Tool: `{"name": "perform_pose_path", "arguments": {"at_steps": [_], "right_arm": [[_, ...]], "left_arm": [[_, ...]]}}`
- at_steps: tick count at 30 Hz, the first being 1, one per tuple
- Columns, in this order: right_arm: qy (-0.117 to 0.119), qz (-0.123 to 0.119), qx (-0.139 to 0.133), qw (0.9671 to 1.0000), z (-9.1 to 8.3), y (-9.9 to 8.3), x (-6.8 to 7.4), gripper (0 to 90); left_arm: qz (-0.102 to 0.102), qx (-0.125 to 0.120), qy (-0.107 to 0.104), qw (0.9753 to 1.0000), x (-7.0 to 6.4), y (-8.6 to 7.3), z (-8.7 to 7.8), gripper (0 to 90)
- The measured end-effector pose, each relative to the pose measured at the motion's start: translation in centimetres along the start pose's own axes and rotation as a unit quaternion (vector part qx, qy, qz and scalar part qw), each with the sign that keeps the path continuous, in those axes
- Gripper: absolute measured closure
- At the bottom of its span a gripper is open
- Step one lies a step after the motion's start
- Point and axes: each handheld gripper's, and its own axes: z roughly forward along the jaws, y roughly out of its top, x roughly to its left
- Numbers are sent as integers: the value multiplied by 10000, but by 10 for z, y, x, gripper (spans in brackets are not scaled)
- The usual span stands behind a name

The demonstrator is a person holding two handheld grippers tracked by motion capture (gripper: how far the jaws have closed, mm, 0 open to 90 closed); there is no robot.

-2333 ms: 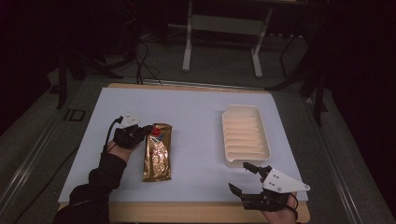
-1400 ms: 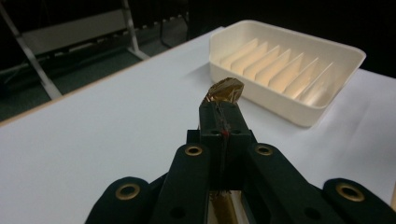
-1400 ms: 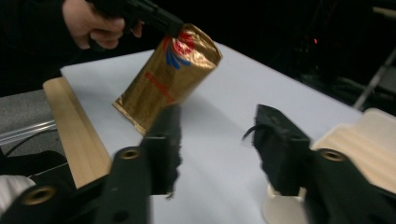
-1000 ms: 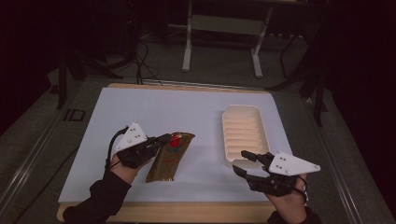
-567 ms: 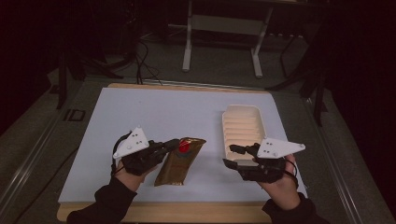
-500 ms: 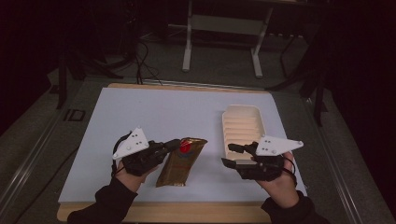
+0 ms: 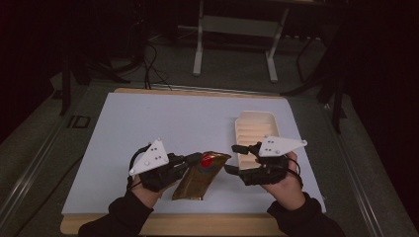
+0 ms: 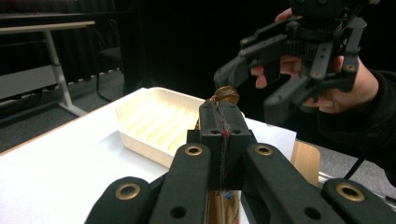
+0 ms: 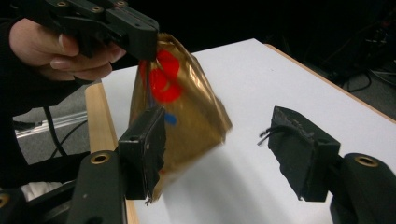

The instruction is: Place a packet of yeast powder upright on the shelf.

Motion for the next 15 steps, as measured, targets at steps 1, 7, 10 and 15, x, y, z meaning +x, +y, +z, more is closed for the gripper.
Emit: {"name": "perform_pose_path", "arguments": {"at_steps": [1,7,10,15], "right_arm": [[42,-17,39,10000,2,0,1,367],[105,-44,158,9998,10,-3,4,466],[224,-32,242,9995,12,-4,4,527],[500,-123,358,9980,15,-6,4,612]], "left_arm": [[-46,-6,-65,10000,-1,0,1,900],[13,-77,-151,9999,-10,2,8,900],[70,-155,-150,9997,-14,3,8,900],[48,-93,-260,9996,-18,5,10,900]]}}
